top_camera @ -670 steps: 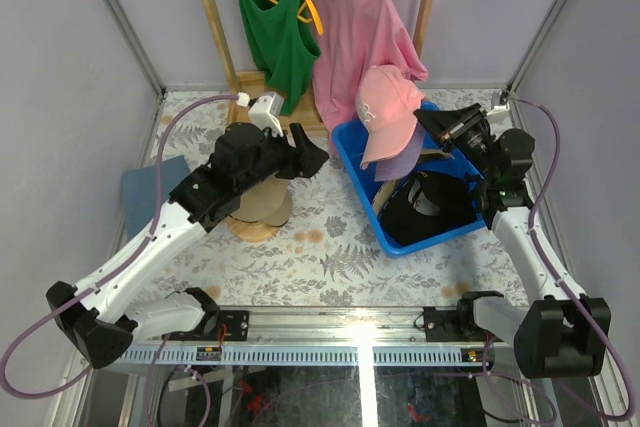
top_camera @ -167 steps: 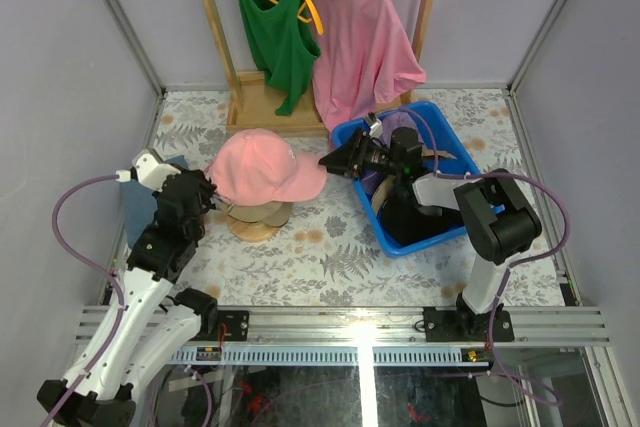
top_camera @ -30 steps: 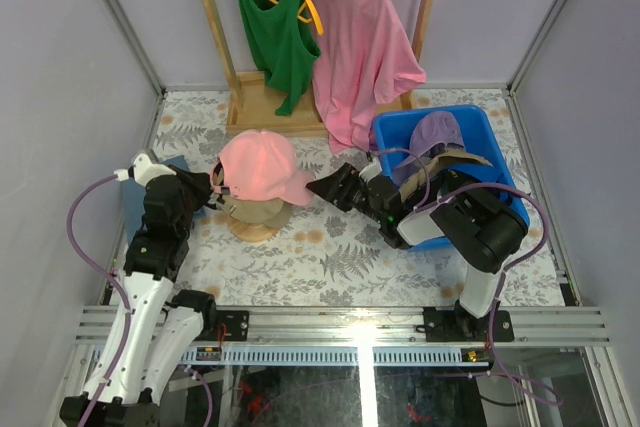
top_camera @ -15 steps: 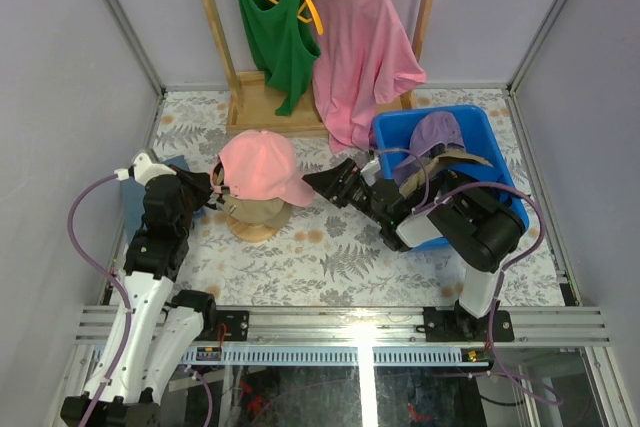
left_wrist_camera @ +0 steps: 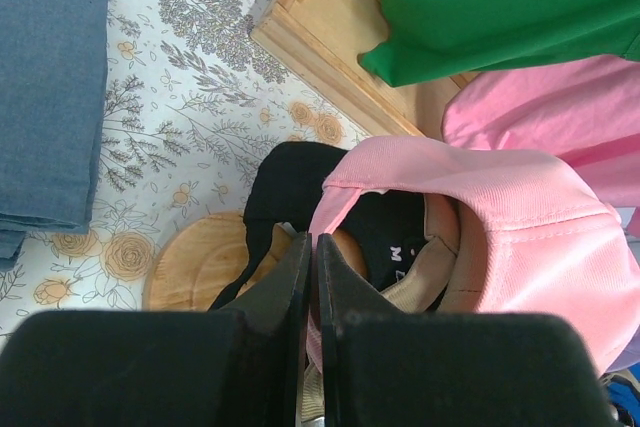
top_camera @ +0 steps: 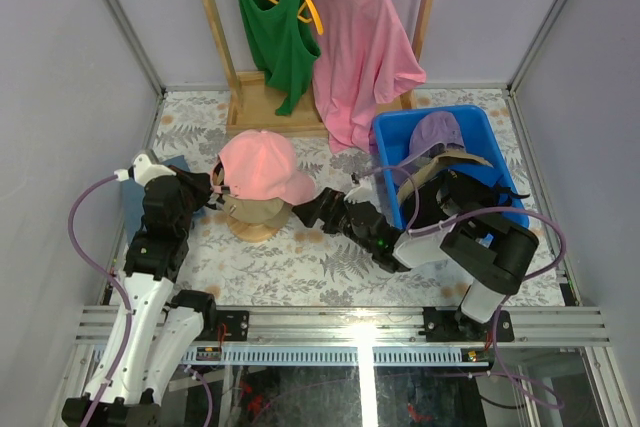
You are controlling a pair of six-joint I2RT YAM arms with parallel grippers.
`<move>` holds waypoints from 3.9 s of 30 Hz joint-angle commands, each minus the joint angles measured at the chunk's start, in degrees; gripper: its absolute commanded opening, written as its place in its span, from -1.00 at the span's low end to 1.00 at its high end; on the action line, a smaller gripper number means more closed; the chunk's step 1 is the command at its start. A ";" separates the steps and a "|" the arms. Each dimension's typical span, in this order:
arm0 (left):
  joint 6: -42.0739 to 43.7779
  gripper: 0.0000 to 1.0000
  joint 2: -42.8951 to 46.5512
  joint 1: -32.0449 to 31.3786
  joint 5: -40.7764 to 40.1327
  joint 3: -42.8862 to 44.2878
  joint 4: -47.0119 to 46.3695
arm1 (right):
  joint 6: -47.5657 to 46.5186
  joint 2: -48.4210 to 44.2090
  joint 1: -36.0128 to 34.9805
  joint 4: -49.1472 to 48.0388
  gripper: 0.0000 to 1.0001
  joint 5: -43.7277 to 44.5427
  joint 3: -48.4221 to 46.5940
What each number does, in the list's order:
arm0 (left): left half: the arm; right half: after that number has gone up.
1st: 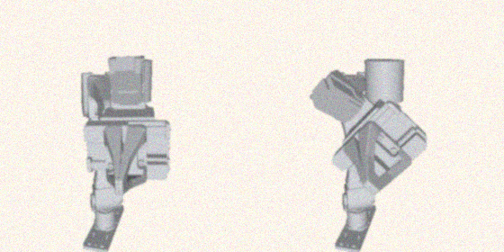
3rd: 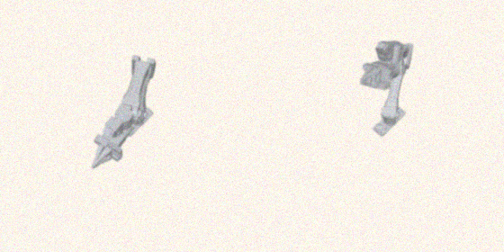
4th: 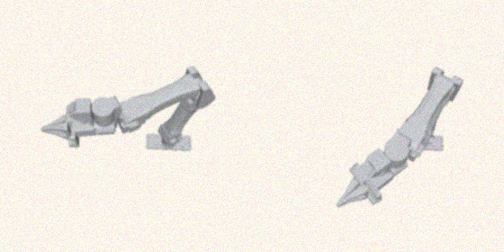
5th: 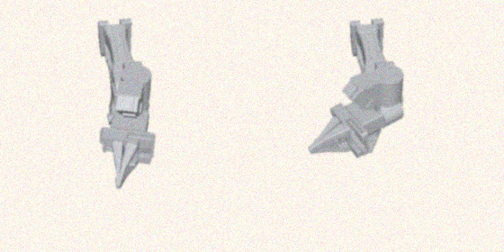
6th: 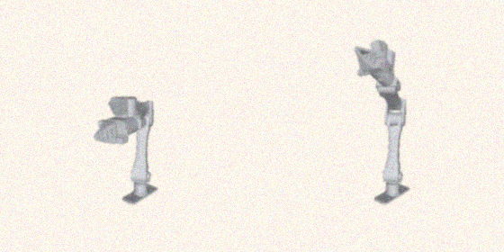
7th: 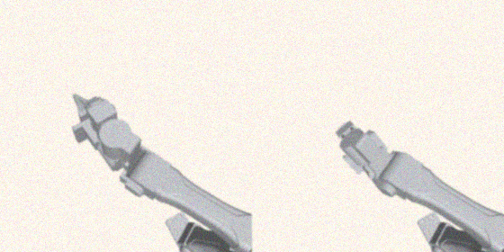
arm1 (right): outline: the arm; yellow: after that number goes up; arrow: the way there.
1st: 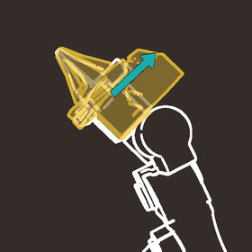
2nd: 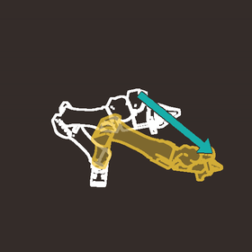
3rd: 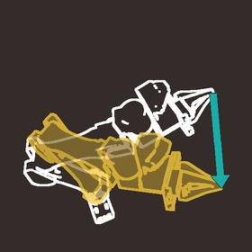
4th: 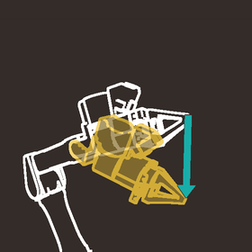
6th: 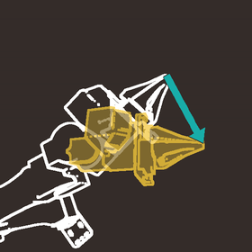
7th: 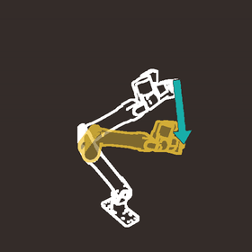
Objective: Stack the hats
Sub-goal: Adjust the bin at the center of the board, then stack the hat on the hat.
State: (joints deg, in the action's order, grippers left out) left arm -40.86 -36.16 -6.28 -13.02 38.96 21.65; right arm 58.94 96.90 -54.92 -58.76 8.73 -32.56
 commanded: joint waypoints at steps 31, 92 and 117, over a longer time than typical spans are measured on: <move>0.51 -1.00 3.95 0.68 2.85 -1.85 -3.27 | -12.26 -14.80 -1.40 1.08 0.74 25.00 11.20; 0.34 -1.00 6.46 0.54 1.57 -2.93 -2.58 | 15.26 18.93 -4.41 -38.48 0.00 14.37 -1.62; -0.75 -1.00 8.23 0.64 0.60 -2.56 -2.09 | 15.93 15.76 -5.47 -38.53 -0.11 9.32 2.04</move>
State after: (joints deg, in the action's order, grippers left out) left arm -41.01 -28.91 -5.96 -11.92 36.49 20.56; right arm 73.45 113.49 -59.13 -90.96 19.66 -29.45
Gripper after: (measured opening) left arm 0.009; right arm 0.377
